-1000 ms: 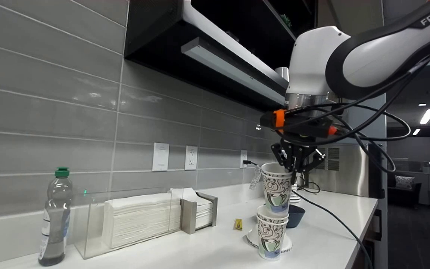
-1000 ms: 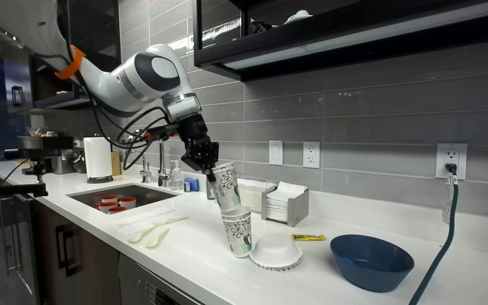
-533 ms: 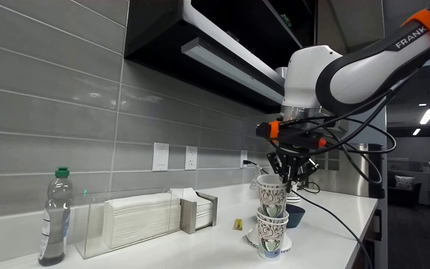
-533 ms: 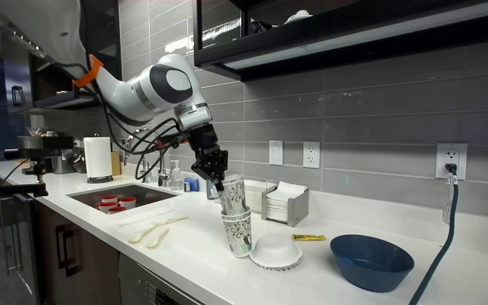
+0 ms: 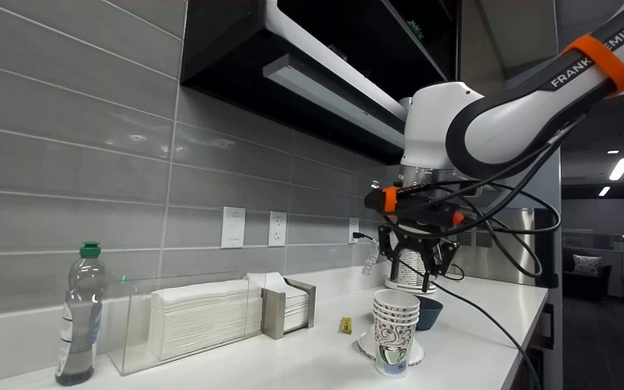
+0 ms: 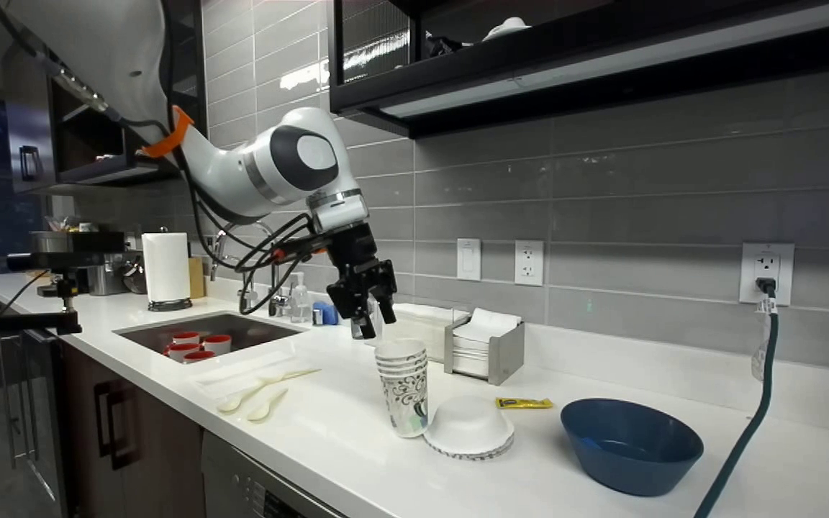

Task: Stack up the paper cups

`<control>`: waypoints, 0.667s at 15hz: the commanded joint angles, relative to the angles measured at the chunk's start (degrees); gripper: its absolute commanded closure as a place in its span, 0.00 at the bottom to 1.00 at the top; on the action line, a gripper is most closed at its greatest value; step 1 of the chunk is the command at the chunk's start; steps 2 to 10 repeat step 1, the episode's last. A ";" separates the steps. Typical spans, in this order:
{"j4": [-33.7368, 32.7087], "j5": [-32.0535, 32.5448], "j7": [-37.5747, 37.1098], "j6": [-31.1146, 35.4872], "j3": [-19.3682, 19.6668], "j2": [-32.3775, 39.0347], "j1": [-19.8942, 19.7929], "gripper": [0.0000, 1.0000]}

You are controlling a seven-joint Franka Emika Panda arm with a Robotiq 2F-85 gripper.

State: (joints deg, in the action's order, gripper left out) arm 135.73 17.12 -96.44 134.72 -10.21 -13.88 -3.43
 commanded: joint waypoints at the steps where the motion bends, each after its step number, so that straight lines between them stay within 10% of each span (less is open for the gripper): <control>1: -0.22 -0.20 2.09 -0.14 0.45 -0.40 1.30 0.26; 10: -0.22 -0.20 2.09 -0.14 0.45 -0.40 1.30 0.26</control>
